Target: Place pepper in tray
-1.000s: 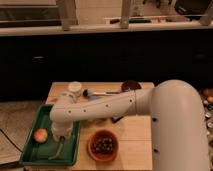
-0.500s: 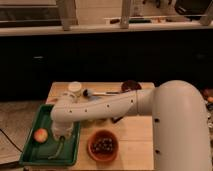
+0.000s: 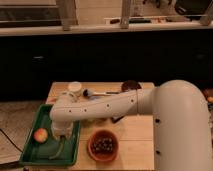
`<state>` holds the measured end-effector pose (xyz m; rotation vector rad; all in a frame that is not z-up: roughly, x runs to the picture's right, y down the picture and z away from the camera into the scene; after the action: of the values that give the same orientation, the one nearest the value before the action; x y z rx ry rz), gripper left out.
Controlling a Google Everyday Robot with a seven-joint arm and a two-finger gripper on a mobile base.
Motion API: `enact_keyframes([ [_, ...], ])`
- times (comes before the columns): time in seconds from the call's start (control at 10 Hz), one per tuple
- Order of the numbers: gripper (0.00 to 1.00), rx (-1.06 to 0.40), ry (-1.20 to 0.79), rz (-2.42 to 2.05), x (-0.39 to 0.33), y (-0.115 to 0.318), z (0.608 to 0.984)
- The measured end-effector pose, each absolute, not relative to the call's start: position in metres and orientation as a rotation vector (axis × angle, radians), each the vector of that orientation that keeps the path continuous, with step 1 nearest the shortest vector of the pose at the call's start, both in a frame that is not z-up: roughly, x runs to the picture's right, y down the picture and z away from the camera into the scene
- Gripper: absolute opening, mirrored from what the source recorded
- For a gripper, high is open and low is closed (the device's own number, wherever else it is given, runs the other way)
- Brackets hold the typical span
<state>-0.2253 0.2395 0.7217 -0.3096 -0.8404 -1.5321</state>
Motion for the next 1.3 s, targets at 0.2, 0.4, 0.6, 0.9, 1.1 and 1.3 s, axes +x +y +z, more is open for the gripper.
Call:
enact_keyframes([
  [0.2, 0.8, -0.31, -0.834, -1.537, -0.225, 0.237, 0.72],
  [0.4, 0.8, -0.307, -0.83, -1.543, -0.226, 0.234, 0.718],
  [0.6, 0.8, -0.304, -0.827, -1.548, -0.226, 0.232, 0.717],
  [0.9, 0.8, -0.289, -0.824, -1.555, -0.226, 0.23, 0.715],
  [1.1, 0.8, -0.282, -0.822, -1.559, -0.226, 0.229, 0.714],
  [1.3, 0.8, -0.275, -0.827, -1.559, -0.226, 0.229, 0.714],
])
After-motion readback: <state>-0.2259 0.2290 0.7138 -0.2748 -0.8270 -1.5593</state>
